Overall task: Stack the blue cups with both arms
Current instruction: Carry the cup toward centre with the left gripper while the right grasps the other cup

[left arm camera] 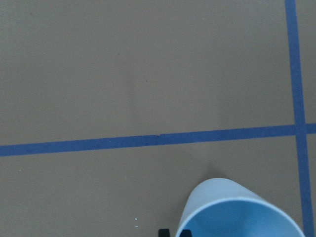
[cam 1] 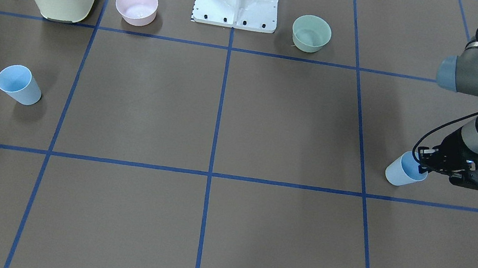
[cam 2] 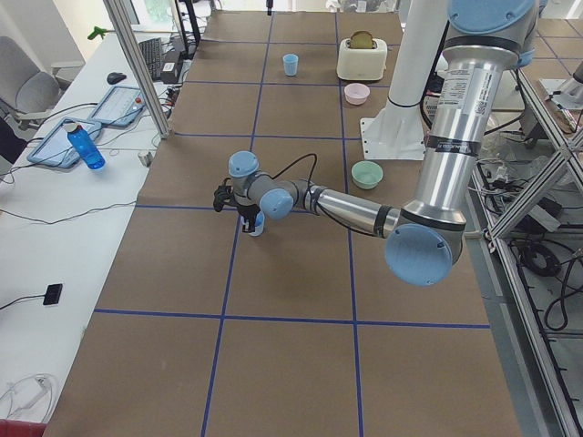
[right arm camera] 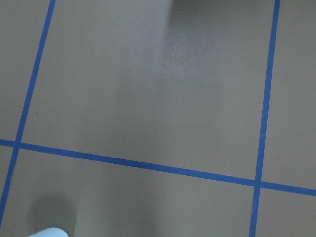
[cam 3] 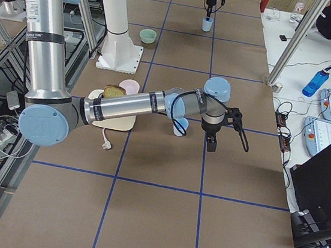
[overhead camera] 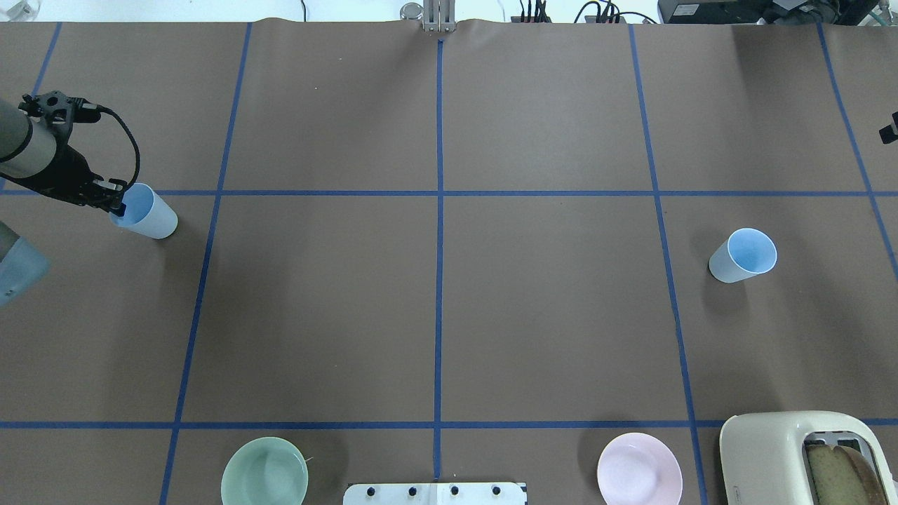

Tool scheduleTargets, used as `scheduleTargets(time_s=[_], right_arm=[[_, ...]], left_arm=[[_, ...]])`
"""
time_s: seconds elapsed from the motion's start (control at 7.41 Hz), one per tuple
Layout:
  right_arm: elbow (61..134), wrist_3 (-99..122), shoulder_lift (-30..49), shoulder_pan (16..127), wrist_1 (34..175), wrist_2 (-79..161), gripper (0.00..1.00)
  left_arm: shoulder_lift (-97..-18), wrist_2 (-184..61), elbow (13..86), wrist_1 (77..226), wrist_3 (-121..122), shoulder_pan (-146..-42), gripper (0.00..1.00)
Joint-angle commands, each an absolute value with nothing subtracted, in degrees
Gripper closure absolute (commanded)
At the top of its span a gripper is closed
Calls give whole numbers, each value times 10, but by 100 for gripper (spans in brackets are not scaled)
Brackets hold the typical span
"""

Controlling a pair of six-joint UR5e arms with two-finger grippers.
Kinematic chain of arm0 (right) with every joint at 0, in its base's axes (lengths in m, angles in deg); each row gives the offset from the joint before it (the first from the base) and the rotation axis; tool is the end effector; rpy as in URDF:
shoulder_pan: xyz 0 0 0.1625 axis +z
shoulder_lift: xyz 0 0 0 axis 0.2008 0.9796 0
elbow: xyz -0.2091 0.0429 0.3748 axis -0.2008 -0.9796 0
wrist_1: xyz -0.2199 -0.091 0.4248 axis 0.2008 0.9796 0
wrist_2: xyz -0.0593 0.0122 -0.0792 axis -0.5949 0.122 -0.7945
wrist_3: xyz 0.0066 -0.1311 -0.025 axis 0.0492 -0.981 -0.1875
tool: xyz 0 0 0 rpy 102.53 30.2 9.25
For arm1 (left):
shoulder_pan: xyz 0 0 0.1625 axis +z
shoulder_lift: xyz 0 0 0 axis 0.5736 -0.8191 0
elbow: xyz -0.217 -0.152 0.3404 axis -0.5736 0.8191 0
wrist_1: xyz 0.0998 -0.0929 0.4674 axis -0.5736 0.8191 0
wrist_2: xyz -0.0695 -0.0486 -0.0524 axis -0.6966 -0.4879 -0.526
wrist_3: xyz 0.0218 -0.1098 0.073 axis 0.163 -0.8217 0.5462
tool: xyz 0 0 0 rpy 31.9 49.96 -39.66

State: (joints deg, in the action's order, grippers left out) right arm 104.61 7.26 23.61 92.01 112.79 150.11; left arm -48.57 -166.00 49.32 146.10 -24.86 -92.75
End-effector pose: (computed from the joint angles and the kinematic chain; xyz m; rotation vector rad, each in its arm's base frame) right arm -0.0609 -0.6228 0.5204 0.2012 -0.7796 -0.0858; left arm 0.3171 -0.6050 0.5322 0.0797 0.8142 0.0525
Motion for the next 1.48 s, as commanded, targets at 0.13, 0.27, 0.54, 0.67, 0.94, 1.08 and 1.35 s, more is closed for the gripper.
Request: scheduleTargets(time_s=[0.13, 0.27, 0.54, 0.67, 0.94, 1.08, 1.35], right_arm=[[1044, 78, 236, 919, 1130, 1502, 0], [1048, 102, 237, 919, 1128, 1501, 0], [1049, 104, 246, 919, 1128, 1520, 0], [1050, 104, 253, 917, 1126, 1535, 0], [1061, 126, 256, 879, 1124, 1537, 0], [1065, 167, 256, 850, 1104, 1534, 0], [1066, 251, 256, 792, 1060, 1517, 0]], left_arm=[[-490, -1690, 510, 1454, -249, -928, 100], [-493, -1709, 519, 1446, -250, -930, 100], [-556, -1707, 579, 1288, -257, -931, 100], [-589, -1706, 609, 1215, -259, -931, 100], [-641, -1704, 618, 1168, -311, -927, 100], [-663, -1703, 619, 1167, -348, -907, 100], [-695, -1699, 612, 1168, -412, -857, 100]])
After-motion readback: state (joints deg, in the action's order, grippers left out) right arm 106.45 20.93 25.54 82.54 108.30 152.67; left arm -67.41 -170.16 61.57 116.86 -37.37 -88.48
